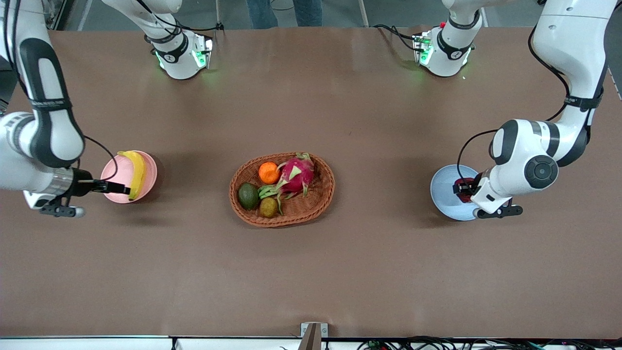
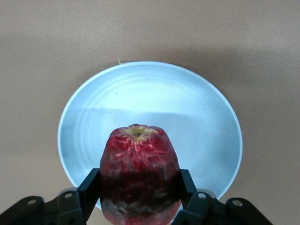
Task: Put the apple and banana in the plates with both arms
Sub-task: 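Lower the banana onto the pink plate while the left gripper lowers the dragon fruit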
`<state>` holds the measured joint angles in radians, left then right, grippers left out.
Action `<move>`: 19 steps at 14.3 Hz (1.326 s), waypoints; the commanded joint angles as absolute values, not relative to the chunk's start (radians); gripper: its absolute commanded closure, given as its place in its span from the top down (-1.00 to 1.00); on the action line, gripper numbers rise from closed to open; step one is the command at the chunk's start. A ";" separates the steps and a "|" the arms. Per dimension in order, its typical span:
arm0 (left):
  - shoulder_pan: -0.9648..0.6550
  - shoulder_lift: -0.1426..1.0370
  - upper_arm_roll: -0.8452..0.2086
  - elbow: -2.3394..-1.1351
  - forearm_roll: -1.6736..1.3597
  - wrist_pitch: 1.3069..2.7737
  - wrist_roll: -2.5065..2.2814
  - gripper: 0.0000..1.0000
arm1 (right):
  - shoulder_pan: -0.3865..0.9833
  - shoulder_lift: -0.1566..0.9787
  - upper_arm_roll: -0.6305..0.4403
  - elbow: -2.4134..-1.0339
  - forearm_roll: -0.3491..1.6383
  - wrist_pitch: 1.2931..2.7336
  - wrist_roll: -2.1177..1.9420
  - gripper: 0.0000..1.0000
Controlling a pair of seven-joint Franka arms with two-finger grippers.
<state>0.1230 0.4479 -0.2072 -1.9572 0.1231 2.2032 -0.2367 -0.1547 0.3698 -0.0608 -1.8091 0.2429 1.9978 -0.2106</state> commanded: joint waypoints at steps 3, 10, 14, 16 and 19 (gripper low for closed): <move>0.137 0.459 -0.219 -1.971 0.144 2.227 -0.236 -0.21 | -0.074 0.356 -0.060 -1.593 0.068 1.783 0.026 1.00; 0.138 0.446 -0.219 -1.974 0.144 2.218 -0.238 0.60 | 0.000 0.359 -0.057 -1.287 0.018 1.476 0.086 1.00; 0.146 0.330 -0.222 -1.953 0.143 2.107 -0.235 1.00 | 0.005 0.357 -0.058 -1.270 0.020 1.476 0.078 1.00; 0.146 0.261 -0.224 -1.905 0.135 2.022 -0.219 1.00 | 0.005 0.354 -0.054 -1.266 0.038 1.474 0.083 1.00; 0.147 0.169 -0.224 -1.814 0.092 1.895 -0.158 1.00 | 0.014 0.310 -0.057 -1.279 0.048 1.442 0.078 1.00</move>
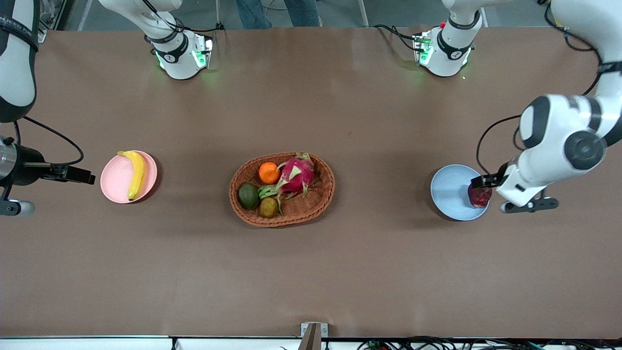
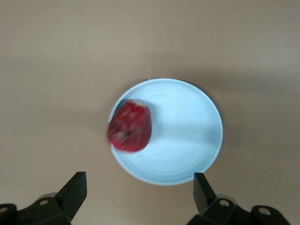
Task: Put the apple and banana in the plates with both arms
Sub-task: 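Lower the banana onto the pink plate while the left gripper lowers the dragon fruit, then open both grippers and draw both arms back from the plates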
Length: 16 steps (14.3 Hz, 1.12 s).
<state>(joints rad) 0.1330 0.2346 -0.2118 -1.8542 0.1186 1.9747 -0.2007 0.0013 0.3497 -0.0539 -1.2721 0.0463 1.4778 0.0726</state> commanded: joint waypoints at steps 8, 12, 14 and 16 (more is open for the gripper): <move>0.153 0.091 -0.225 -1.505 0.028 1.597 -0.104 1.00 | -0.006 0.238 -0.067 -1.293 0.034 1.306 -0.009 1.00; 0.155 0.020 -0.222 -1.503 0.000 1.597 -0.103 1.00 | 0.000 0.108 -0.063 -1.431 0.006 1.376 -0.009 1.00; 0.155 0.008 -0.219 -1.503 -0.008 1.595 -0.091 1.00 | -0.002 -0.001 -0.060 -1.576 0.003 1.465 -0.014 1.00; 0.153 0.009 -0.222 -1.506 -0.009 1.595 -0.084 1.00 | -0.003 -0.035 -0.058 -1.611 0.002 1.482 -0.017 1.00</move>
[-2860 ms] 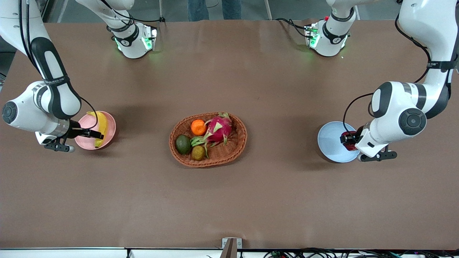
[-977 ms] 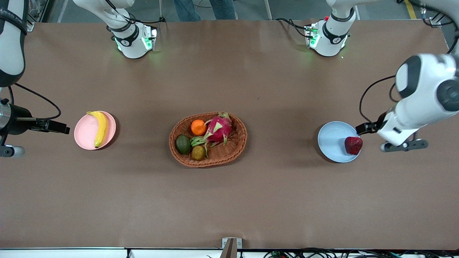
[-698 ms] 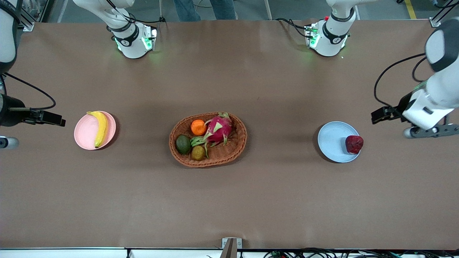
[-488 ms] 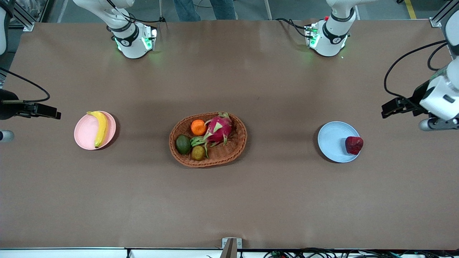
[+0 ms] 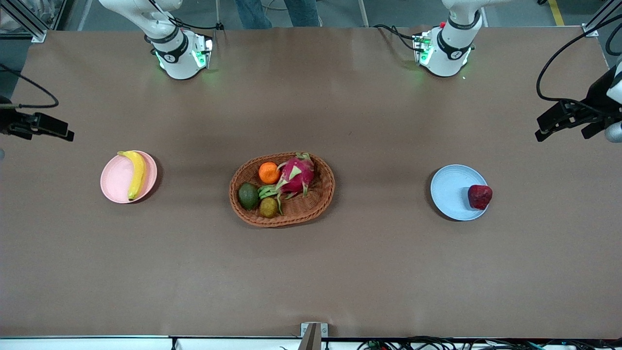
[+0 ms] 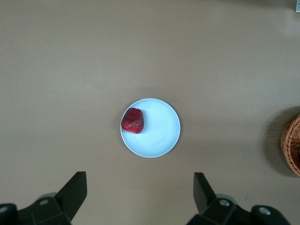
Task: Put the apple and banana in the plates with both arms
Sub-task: 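Open both grippers and draw both arms back from the plates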
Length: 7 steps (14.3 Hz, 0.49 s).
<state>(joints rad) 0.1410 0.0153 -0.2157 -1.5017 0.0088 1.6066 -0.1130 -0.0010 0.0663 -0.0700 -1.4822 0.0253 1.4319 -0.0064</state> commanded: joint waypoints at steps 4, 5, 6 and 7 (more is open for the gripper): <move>0.158 0.006 -0.216 -1.534 -0.025 1.563 -0.048 1.00 | -0.008 -0.054 -0.051 -1.600 0.000 1.468 -0.021 1.00; 0.158 0.006 -0.215 -1.539 -0.032 1.560 -0.028 1.00 | -0.008 -0.064 -0.052 -1.595 0.000 1.460 -0.020 1.00; 0.160 0.006 -0.213 -1.536 -0.032 1.556 -0.020 1.00 | -0.009 -0.077 -0.052 -1.594 0.000 1.459 -0.021 1.00; 0.163 0.008 -0.213 -1.529 -0.034 1.555 -0.020 1.00 | -0.014 -0.084 -0.054 -1.592 -0.002 1.459 -0.023 1.00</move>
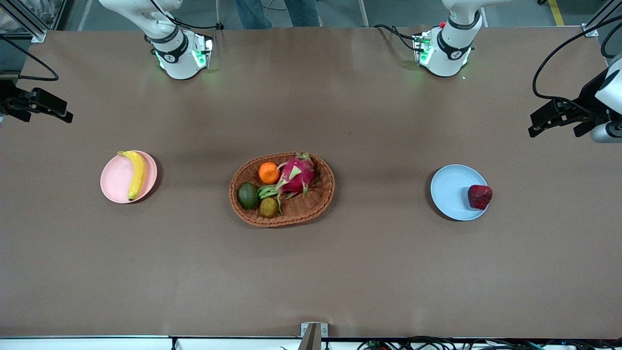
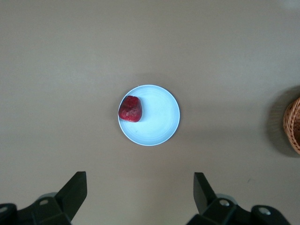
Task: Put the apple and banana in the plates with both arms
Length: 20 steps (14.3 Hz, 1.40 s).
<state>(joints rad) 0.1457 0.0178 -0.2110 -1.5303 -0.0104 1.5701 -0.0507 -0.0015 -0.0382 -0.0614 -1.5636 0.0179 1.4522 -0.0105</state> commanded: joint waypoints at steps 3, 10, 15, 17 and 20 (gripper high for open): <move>0.161 0.011 -0.215 -1.526 -0.032 1.563 -0.021 1.00 | -0.025 -0.084 -0.028 -1.592 -0.031 1.459 -0.020 1.00; 0.164 0.008 -0.212 -1.525 -0.074 1.525 -0.051 1.00 | -0.051 -0.086 -0.005 -1.592 -0.017 1.457 -0.012 1.00; 0.164 0.012 -0.210 -1.509 -0.037 1.549 -0.035 1.00 | -0.057 -0.087 0.000 -1.594 -0.015 1.451 -0.017 1.00; 0.166 0.012 -0.209 -1.509 -0.028 1.549 -0.035 1.00 | -0.049 -0.087 0.000 -1.594 -0.008 1.450 -0.014 1.00; 0.164 0.015 -0.207 -1.503 -0.028 1.549 -0.035 1.00 | -0.049 -0.091 -0.008 -1.595 0.020 1.442 -0.018 1.00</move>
<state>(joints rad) 0.1585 0.0176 -0.2026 -1.5166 -0.0452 1.5485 -0.0443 -0.0402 -0.0596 -0.0107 -1.5643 0.0009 1.4425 -0.0113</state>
